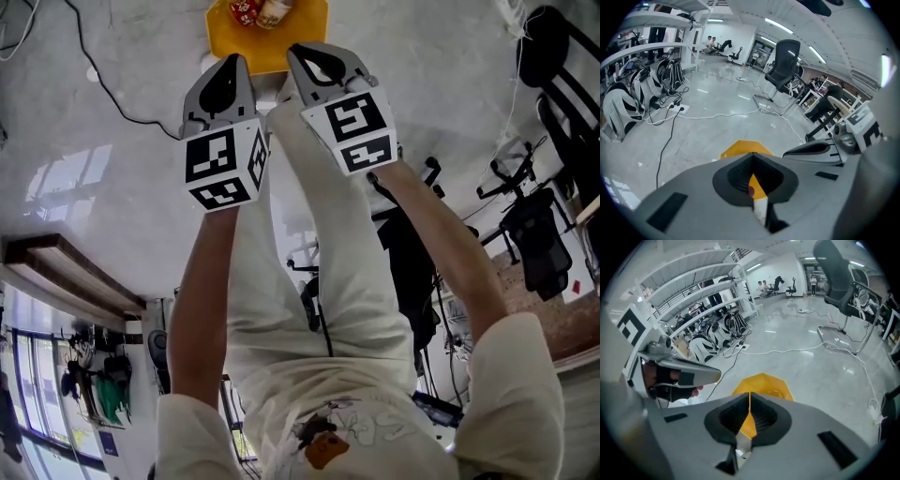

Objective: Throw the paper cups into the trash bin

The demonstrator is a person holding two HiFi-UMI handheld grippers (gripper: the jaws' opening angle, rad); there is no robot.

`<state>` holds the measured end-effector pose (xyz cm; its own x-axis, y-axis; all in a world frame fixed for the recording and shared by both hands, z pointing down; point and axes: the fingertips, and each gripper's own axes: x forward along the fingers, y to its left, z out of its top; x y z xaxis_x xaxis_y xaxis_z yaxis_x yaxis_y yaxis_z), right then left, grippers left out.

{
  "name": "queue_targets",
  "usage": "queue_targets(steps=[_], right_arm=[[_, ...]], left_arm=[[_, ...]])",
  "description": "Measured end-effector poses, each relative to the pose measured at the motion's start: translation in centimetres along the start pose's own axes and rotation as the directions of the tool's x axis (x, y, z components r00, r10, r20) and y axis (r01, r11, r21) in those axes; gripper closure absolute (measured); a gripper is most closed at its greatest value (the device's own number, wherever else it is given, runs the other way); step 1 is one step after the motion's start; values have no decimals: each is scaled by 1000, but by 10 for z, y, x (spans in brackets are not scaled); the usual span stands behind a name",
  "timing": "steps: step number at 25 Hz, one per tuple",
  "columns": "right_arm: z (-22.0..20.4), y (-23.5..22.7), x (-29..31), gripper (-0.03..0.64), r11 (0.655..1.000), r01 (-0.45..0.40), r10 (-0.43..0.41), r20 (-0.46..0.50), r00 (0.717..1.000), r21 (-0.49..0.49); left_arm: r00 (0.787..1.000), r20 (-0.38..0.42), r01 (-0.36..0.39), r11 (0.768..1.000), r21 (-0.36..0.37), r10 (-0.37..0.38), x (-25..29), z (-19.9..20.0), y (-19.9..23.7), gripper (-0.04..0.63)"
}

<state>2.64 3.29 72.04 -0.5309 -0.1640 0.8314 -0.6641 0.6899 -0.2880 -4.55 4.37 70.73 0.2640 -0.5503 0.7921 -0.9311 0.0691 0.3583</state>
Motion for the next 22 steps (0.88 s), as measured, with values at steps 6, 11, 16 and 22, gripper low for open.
queue_targets(steps=[6,11,16,22], right_arm=[[48,11,-76,608,1000,19,-18,75,997,-23],[84,13,-140,609,997,47,-40,120,992,-56],[109,24,-215,609,998,58,-55,161,985,-17],[137,55,-300,609,998,48,-54,206,977,33]], left_arm=[[998,57,-1,1000,-7,1,-59,39,-24,590],[992,128,-1,1000,-3,2,-118,83,-42,591],[984,177,8,1000,0,-7,-181,122,-67,591],[975,216,34,999,36,-41,-258,167,-111,591]])
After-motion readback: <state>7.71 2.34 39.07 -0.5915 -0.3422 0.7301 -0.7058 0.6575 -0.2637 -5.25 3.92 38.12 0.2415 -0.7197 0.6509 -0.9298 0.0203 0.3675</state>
